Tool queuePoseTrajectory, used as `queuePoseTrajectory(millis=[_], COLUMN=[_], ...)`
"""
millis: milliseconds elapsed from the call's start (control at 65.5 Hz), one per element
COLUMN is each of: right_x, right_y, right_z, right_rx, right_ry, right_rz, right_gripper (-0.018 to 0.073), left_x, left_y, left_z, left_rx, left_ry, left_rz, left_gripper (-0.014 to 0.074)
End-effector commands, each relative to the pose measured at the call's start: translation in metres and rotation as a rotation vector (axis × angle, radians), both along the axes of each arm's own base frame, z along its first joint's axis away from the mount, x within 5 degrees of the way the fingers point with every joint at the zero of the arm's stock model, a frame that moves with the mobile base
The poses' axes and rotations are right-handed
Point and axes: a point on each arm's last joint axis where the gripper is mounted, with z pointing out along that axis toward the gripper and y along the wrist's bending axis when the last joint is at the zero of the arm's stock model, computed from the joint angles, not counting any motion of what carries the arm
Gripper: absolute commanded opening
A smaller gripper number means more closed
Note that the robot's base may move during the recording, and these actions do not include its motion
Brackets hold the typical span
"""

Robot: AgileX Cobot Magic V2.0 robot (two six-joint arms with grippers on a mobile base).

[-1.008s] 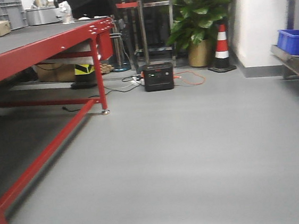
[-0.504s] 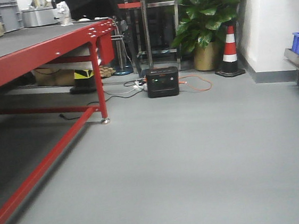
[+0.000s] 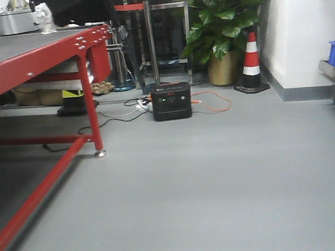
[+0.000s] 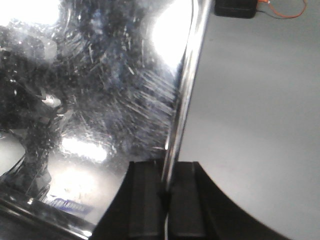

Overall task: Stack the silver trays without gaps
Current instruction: 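Carry the steel tray in both grippers while driving to the other shelf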

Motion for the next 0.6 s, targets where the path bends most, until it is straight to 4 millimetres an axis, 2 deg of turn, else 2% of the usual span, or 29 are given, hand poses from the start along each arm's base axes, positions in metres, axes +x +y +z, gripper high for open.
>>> queuePoseTrajectory(millis=[0,580], right_x=[-0.0041,-0.0032], right_y=[0.0066,0.0066], right_z=[0.0125,0.0125], right_rx=[0.063,0.065], right_ry=[-0.063,-0.067], right_rz=[0.03,0.028], right_gripper=[-0.007,-0.007], left_x=[-0.0047,-0.0022], left_y=[-0.0042,-0.0016], left_z=[0.0112,0.0106], left_rx=[-0.07,-0.048], left_ry=[-0.046,-0.059], left_rz=[-0.036,-0.023], left_gripper=[-0.0008,-0.0008])
